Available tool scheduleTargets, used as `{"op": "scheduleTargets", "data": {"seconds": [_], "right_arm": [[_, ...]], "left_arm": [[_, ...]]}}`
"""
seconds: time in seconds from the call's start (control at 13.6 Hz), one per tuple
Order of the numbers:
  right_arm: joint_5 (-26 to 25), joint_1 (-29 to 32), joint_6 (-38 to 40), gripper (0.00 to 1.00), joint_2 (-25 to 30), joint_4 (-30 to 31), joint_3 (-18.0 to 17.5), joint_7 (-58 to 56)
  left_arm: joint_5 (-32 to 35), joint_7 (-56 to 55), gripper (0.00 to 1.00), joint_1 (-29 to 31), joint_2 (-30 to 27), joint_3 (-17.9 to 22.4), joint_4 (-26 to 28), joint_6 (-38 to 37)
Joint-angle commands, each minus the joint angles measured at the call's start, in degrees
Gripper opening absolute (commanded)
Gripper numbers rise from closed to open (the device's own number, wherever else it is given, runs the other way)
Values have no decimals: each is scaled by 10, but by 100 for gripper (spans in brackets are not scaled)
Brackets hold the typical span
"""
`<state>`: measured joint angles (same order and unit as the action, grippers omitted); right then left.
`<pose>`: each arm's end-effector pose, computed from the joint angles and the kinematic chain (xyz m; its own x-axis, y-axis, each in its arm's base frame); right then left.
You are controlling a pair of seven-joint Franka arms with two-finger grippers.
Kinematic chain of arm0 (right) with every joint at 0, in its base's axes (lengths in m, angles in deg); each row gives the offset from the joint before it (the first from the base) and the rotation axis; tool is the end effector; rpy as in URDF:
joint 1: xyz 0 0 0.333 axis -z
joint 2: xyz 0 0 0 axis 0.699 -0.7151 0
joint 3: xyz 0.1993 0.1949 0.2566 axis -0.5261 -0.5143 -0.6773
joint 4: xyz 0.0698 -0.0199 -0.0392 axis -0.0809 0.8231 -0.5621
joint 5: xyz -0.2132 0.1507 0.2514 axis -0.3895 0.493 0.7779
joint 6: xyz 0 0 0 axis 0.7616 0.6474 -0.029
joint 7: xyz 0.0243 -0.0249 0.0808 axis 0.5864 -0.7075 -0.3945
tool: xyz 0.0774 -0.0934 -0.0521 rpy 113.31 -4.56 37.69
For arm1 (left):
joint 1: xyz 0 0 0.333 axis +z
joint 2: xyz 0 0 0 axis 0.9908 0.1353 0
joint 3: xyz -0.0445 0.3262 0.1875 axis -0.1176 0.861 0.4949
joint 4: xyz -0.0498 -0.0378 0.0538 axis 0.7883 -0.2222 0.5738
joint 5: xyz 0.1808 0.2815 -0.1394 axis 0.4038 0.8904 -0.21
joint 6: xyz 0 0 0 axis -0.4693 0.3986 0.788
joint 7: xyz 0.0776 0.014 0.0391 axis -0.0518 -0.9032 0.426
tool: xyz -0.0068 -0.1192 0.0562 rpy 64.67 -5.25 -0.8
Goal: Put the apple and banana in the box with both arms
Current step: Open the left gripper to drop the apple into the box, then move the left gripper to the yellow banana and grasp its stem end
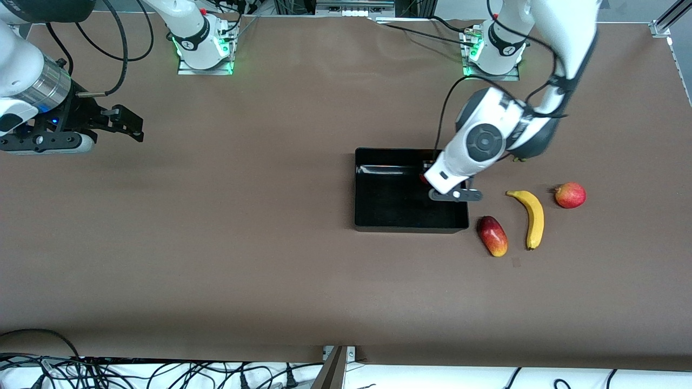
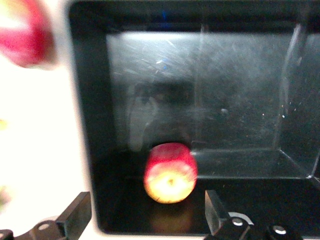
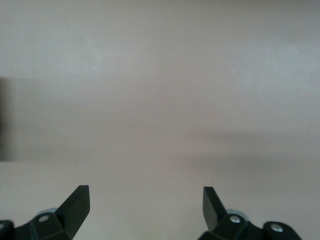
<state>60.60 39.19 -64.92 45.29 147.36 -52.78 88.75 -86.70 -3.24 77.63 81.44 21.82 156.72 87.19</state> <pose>0.5331 0.0751 0.6280 0.9985 0.0455 -0.0310 0.0456 -0.9989 0.0050 0.5555 -0.2233 0.3780 0.9695 0.0343 -0.2426 0.0266 -0.9990 -0.0351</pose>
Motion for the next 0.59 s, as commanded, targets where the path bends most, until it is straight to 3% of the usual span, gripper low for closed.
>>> {"op": "scheduleTargets", "data": {"seconds": [0.0, 0.22, 0.52], "right_arm": [[-8, 3, 3, 100, -6, -13, -6, -2], [-8, 3, 3, 100, -6, -13, -6, -2], [-7, 3, 3, 100, -6, -12, -6, -2]], "left_arm": [[43, 5, 100, 57, 10, 5, -60, -65], [101, 111, 100, 141, 38, 5, -64, -53], [118, 309, 100, 236, 102, 5, -66, 44]]}}
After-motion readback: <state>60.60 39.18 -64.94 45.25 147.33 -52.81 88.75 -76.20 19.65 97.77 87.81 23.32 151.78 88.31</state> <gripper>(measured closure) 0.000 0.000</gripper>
